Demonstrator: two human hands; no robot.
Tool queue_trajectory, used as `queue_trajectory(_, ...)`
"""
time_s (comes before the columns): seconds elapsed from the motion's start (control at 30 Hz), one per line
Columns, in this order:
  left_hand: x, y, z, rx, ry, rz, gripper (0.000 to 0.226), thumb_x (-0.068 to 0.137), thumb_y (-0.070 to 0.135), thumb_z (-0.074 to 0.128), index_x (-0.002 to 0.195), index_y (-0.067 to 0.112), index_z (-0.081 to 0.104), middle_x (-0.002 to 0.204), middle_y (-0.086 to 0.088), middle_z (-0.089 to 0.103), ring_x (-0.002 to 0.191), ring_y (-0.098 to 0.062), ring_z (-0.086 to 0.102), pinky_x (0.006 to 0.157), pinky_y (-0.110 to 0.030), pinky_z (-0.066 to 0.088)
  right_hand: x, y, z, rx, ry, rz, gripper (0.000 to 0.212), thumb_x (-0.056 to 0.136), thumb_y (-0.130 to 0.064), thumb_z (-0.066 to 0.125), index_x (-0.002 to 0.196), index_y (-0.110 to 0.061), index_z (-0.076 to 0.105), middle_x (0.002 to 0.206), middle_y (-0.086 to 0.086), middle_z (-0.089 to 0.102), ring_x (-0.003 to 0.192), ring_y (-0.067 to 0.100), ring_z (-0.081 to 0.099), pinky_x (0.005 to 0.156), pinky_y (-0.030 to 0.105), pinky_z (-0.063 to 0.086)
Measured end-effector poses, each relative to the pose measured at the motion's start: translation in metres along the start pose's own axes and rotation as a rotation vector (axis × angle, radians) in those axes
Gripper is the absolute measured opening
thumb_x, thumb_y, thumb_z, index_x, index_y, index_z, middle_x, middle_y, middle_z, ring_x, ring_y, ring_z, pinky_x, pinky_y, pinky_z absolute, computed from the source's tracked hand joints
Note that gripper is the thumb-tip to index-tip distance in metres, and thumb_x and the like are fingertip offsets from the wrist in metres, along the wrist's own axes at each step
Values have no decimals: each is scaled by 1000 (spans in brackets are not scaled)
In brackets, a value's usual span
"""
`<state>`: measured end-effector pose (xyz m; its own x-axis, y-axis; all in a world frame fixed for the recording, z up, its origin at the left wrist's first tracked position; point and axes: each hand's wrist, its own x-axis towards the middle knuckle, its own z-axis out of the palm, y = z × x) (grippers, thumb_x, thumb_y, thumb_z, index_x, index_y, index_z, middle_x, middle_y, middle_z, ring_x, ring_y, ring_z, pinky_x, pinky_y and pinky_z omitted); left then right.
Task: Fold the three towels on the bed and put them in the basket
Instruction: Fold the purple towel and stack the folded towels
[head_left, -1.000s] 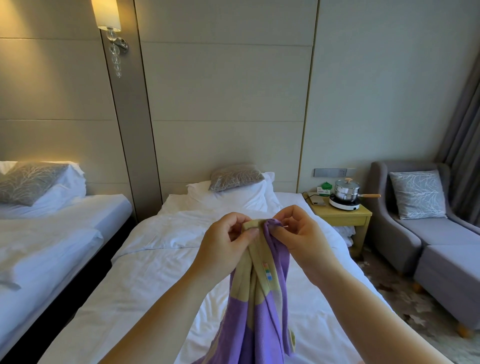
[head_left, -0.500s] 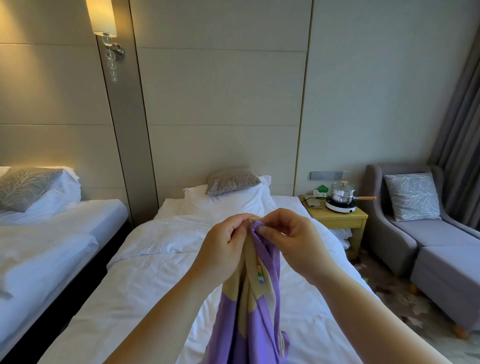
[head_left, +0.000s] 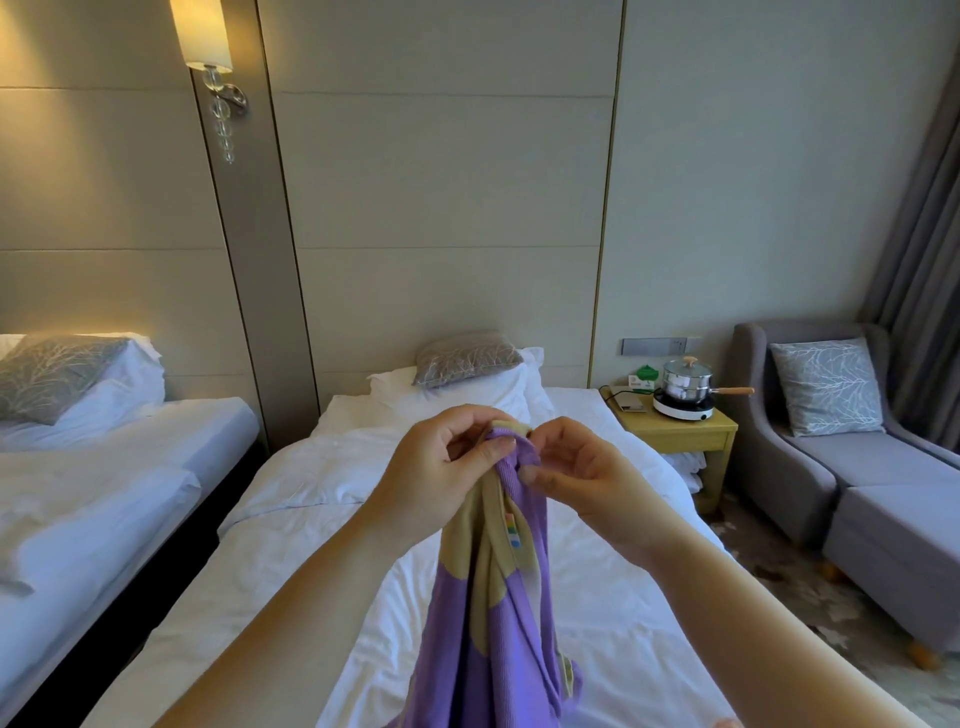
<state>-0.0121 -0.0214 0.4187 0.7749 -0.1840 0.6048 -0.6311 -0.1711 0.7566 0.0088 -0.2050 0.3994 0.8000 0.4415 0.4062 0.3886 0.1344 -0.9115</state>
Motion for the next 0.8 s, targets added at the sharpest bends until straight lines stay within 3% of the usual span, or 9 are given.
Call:
queue_trajectory(0.07,10,7,-7,17,-14,32,19,83,21,65,89,38,70,93,16,71,89,0,65,80,-11,46,0,2,-2,86,-59,18,19,78,-11,70,92,-8,58,96,11,66,92,23,64,82,32,53)
queue_trajectory(0.27,49,42,-37,36,31,117,21,88,9,63,93,28,67,88,15,70,86,-1,63,81,-17,48,7,3,-5,31,21,57,23,84,-3,66,99,-13,51,87,9,65,86,21,64,80,30,52)
queue_trajectory(0.33,61,56,-46,53,55,130,17,89,10,61,97,24,67,90,11,69,88,-3,63,82,-18,49,10,3,-4,-15,3,69,22,89,-7,62,108,-14,53,91,9,67,88,20,64,83,31,52)
queue_trajectory(0.43,76,71,-55,83,86,127,15,92,9,58,100,20,65,93,4,66,88,-4,61,85,-17,47,16,-1,4,-128,28,19,10,94,-18,56,101,-14,62,96,7,67,93,19,62,90,39,49)
queue_trajectory(0.53,84,77,-55,131,83,100,15,93,9,57,101,19,64,93,2,65,87,-5,60,82,-17,47,25,-20,15,-71,88,-74,17,92,-31,58,105,-21,61,104,5,69,98,17,65,85,32,51)
queue_trajectory(0.6,85,78,-52,177,37,105,15,92,7,58,100,18,65,91,4,66,85,-1,60,81,-14,47,32,-34,22,-28,79,-133,20,91,-29,59,109,-20,59,106,7,69,99,22,66,83,35,55)
queue_trajectory(0.7,82,77,-50,231,-12,123,15,90,5,60,98,16,65,89,7,66,80,4,60,77,-10,46,39,-47,25,-102,212,-158,11,91,-28,61,95,-19,64,92,11,69,84,21,66,82,47,53)
queue_trajectory(0.8,78,75,-56,228,-13,63,14,89,4,61,97,15,64,93,-2,67,82,-2,61,77,-12,48,38,-52,20,-84,201,-150,14,92,-31,58,86,-19,63,80,5,63,75,17,58,70,39,49)
